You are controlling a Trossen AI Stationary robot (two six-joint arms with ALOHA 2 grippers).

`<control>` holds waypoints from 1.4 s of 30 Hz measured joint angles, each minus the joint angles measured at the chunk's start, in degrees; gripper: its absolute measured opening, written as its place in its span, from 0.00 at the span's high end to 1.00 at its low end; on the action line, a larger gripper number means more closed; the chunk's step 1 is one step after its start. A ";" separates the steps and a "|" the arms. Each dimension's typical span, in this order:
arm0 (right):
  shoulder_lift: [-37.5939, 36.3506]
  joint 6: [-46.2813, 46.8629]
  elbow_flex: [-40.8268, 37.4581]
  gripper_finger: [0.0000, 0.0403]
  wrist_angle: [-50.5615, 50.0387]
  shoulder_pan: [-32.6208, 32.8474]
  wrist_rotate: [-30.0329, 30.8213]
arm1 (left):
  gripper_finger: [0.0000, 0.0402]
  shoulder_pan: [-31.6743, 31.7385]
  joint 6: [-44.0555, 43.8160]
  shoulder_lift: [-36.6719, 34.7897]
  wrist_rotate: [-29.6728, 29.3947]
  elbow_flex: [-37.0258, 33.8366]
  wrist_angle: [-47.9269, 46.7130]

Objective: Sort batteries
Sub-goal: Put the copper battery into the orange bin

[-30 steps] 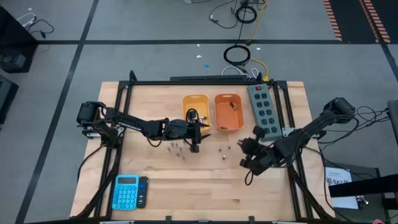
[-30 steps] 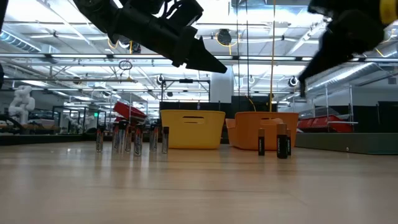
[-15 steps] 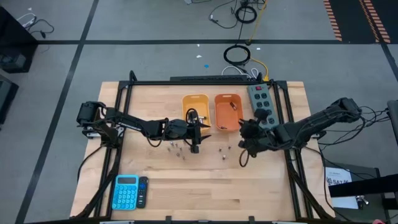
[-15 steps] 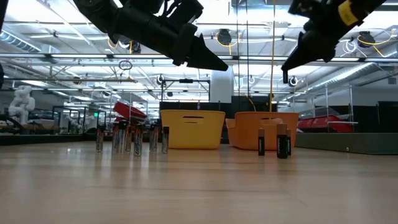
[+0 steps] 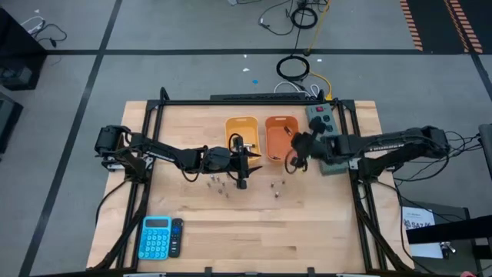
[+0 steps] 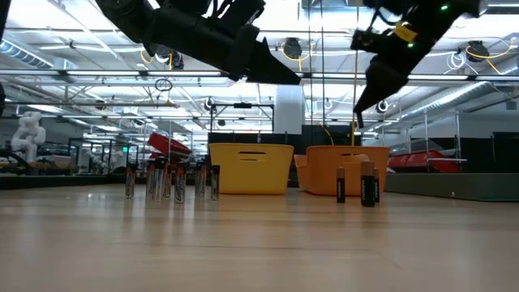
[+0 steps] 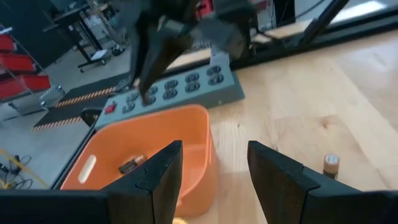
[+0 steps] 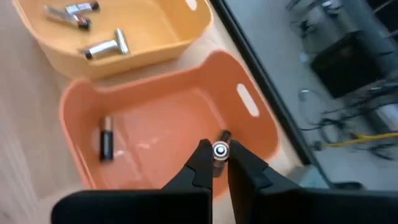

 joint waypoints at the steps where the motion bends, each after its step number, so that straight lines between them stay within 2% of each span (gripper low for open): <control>1: 0.02 -0.82 0.00 0.98 1.28 -1.82 -2.08 | 0.52 0.00 0.00 0.00 0.37 0.00 0.58; 3: 0.06 -1.75 0.00 0.98 2.45 -5.24 -4.85 | 0.52 0.00 0.01 0.00 1.41 0.00 1.85; 7: 0.90 -3.83 0.00 0.96 2.60 -11.10 -5.74 | 0.52 0.00 0.42 -0.03 1.77 0.00 3.92; 10: 2.70 -4.48 0.00 0.93 2.81 -15.16 -6.52 | 0.52 0.06 0.40 -0.07 6.31 0.00 3.08; 12: 4.20 -4.27 0.00 0.87 2.82 -18.06 -11.75 | 0.52 0.23 0.05 -0.07 9.71 0.00 3.22; 16: 6.57 -2.83 -0.01 0.71 2.46 -21.59 -19.12 | 0.52 0.57 -1.18 -0.07 10.37 0.00 4.49; 21: 6.31 -5.80 -0.04 0.59 2.68 -22.06 -19.40 | 0.52 0.57 -1.57 -1.13 9.10 0.04 2.89; 32: 0.93 -15.76 -0.04 0.63 9.58 -22.89 -23.90 | 0.52 2.61 -0.56 -1.29 1.26 0.04 2.78; 39: -0.14 -13.13 0.00 0.66 12.68 -20.86 -23.83 | 0.52 4.35 -3.07 -1.29 0.85 0.47 2.25; 42: -0.88 -12.45 0.00 0.68 12.03 -18.21 -21.62 | 0.52 3.60 -3.34 -1.81 -0.16 0.48 -0.49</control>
